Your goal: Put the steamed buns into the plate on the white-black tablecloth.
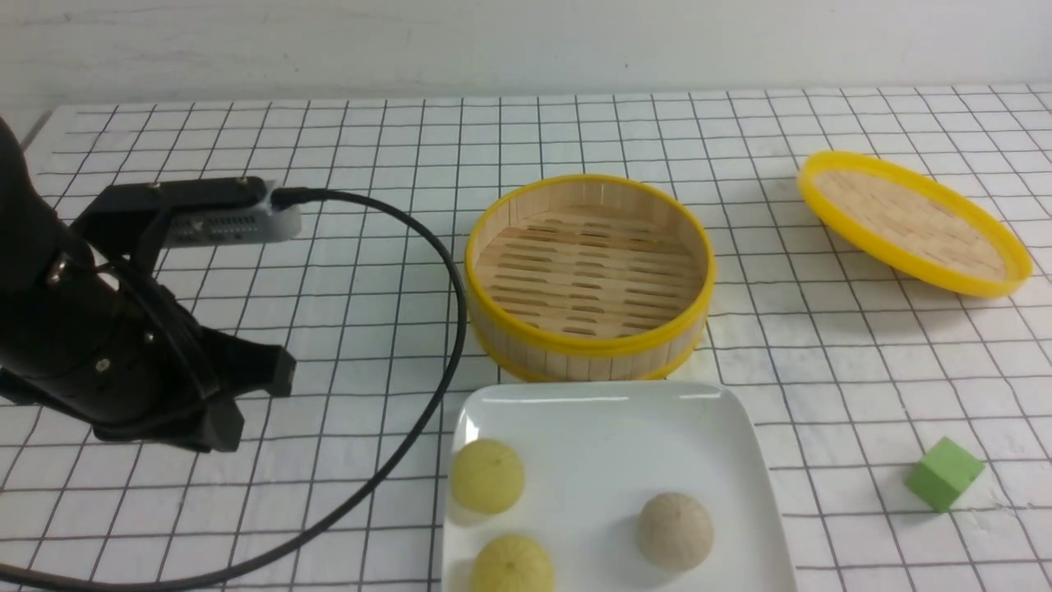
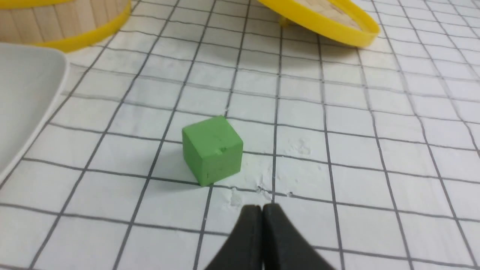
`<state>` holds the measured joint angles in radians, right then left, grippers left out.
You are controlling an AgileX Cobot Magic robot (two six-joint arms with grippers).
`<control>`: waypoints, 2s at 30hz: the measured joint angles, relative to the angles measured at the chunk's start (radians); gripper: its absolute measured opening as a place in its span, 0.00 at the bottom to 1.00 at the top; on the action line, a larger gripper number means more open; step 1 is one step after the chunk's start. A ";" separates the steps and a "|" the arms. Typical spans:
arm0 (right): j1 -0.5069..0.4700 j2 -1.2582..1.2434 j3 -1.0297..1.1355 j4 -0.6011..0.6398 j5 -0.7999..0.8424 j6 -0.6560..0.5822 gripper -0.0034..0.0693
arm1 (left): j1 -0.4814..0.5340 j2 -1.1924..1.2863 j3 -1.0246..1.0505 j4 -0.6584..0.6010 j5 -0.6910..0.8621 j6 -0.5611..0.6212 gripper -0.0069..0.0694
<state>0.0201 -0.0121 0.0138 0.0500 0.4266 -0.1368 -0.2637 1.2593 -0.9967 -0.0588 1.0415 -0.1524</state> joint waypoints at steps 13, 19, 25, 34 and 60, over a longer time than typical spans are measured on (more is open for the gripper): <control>-0.001 0.000 0.000 -0.008 -0.002 0.000 0.09 | 0.000 -0.274 0.000 0.008 0.184 0.031 0.09; -0.001 0.000 0.000 -0.008 -0.002 0.000 0.10 | 0.000 -0.447 0.000 0.011 0.196 0.091 0.09; -0.001 0.000 0.000 -0.008 -0.002 0.000 0.11 | 0.000 -0.557 0.000 0.011 0.196 0.094 0.09; -0.001 0.000 0.002 -0.008 -0.014 0.007 0.12 | 0.000 -0.651 0.094 0.007 0.196 0.095 0.09; -0.001 0.000 0.003 -0.014 -0.018 0.124 0.17 | 0.000 -0.801 0.459 -0.241 -0.517 0.095 0.09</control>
<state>0.0190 -0.0121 0.0167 0.0361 0.4087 -0.0125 -0.2637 0.4581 -0.5381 -0.2995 0.5243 -0.0572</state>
